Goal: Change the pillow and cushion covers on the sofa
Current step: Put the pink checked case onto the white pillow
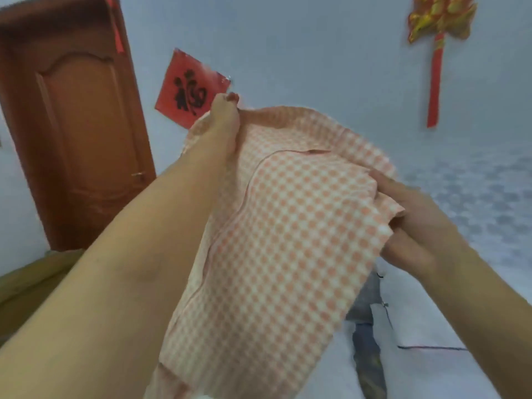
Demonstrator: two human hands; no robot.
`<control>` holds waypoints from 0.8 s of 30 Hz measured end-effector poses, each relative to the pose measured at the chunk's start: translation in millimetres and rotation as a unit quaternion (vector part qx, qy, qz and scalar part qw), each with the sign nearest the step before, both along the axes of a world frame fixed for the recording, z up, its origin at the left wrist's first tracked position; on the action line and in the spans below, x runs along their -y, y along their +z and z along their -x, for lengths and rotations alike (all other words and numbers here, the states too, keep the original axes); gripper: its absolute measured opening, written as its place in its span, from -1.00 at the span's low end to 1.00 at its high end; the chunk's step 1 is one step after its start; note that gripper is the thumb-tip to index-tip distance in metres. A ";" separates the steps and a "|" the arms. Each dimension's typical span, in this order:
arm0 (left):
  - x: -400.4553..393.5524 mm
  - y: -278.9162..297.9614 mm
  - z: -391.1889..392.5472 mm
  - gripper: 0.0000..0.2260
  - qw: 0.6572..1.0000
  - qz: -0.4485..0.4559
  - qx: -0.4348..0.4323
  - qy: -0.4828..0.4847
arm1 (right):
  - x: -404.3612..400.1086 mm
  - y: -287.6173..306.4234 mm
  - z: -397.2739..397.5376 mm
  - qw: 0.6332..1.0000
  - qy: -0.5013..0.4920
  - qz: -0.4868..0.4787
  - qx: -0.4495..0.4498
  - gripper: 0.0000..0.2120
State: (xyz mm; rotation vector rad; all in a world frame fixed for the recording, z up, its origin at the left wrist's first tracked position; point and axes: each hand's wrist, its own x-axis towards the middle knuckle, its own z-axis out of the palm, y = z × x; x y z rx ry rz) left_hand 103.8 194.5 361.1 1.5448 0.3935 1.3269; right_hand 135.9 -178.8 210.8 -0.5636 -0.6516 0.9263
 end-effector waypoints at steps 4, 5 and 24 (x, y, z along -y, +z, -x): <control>118.3 -111.7 -81.0 -0.39 0.962 0.006 -0.263 -0.075 | 48.6 -93.0 -33.1 0.975 -0.177 0.135 -0.027 -0.68; 158.4 -148.5 -88.7 -0.42 0.938 -0.012 -0.314 -0.144 | 62.8 -116.9 -37.9 0.959 -0.218 0.178 -0.037 -0.71; 235.5 -564.3 252.1 -0.56 0.815 0.516 -0.173 0.199 | 76.0 -305.0 2.7 0.792 -0.351 0.491 -0.088 -0.81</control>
